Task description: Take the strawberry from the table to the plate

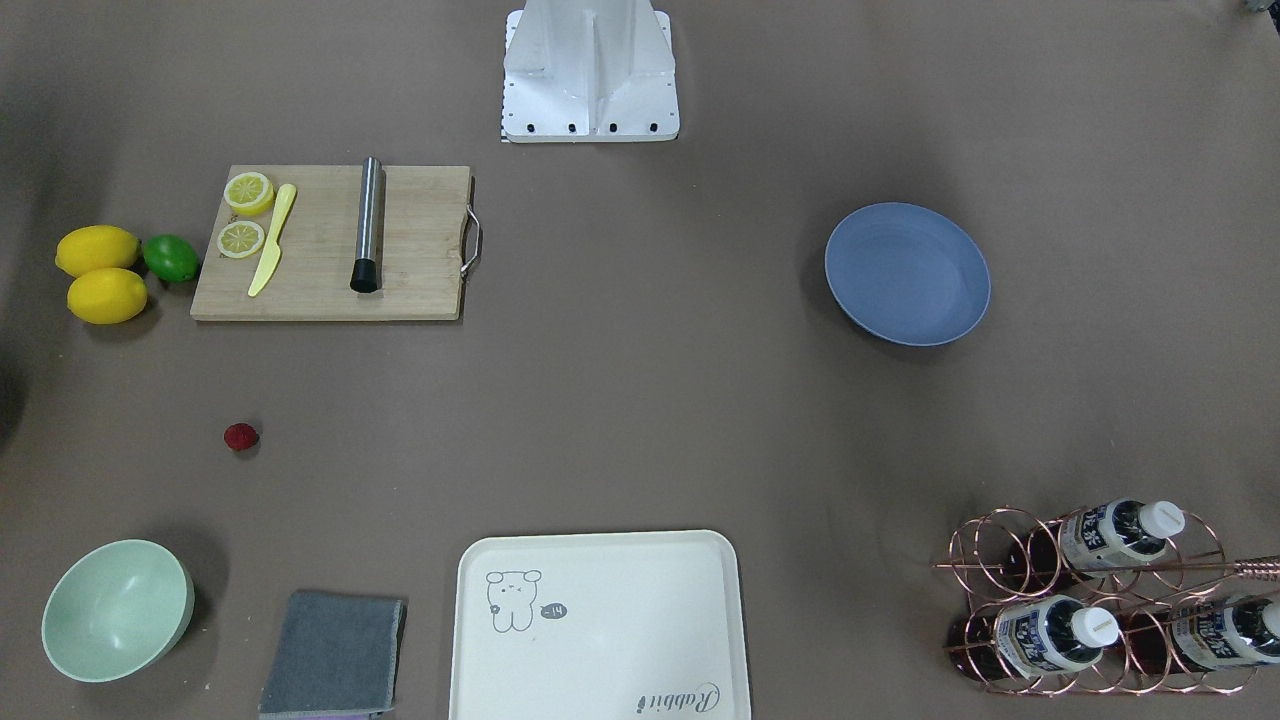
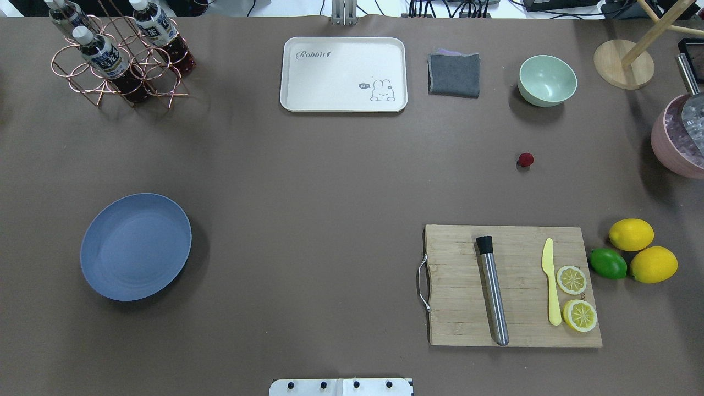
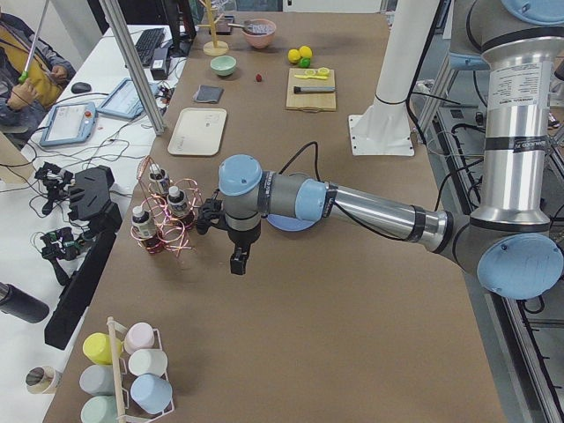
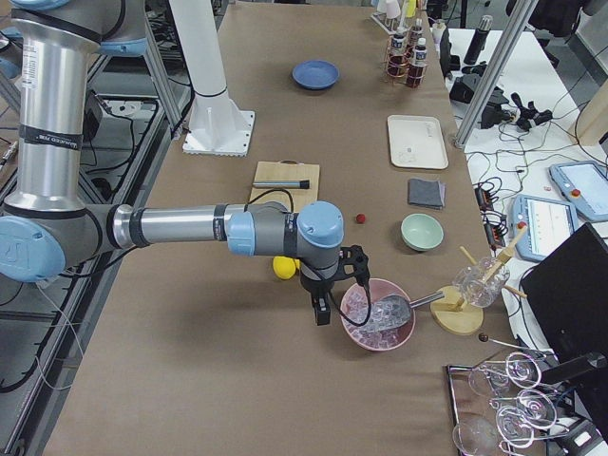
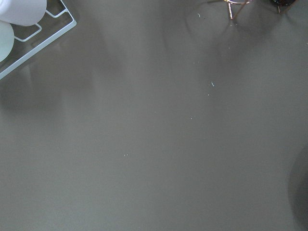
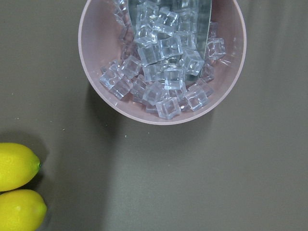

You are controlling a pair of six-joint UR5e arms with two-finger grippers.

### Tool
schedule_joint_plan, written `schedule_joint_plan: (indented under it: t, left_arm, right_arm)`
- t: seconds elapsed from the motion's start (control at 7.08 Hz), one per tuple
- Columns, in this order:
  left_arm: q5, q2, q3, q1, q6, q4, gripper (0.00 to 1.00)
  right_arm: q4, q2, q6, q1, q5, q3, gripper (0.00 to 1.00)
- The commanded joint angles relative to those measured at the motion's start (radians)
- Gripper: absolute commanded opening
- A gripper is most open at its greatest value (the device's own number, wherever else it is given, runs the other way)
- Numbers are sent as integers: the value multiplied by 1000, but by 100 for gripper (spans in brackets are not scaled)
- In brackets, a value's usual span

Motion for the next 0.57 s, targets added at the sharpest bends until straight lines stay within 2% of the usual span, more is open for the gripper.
schedule_joint_plan:
  t: [0.0,0.42]
  left_arm:
    - [3,-1,5,1,2,-17,98]
    - [15,2,35,5,2,-66,96]
  right_arm:
    - [0,2,5,0,-1,4,100]
    - [0,3,3,0,-1,2,100]
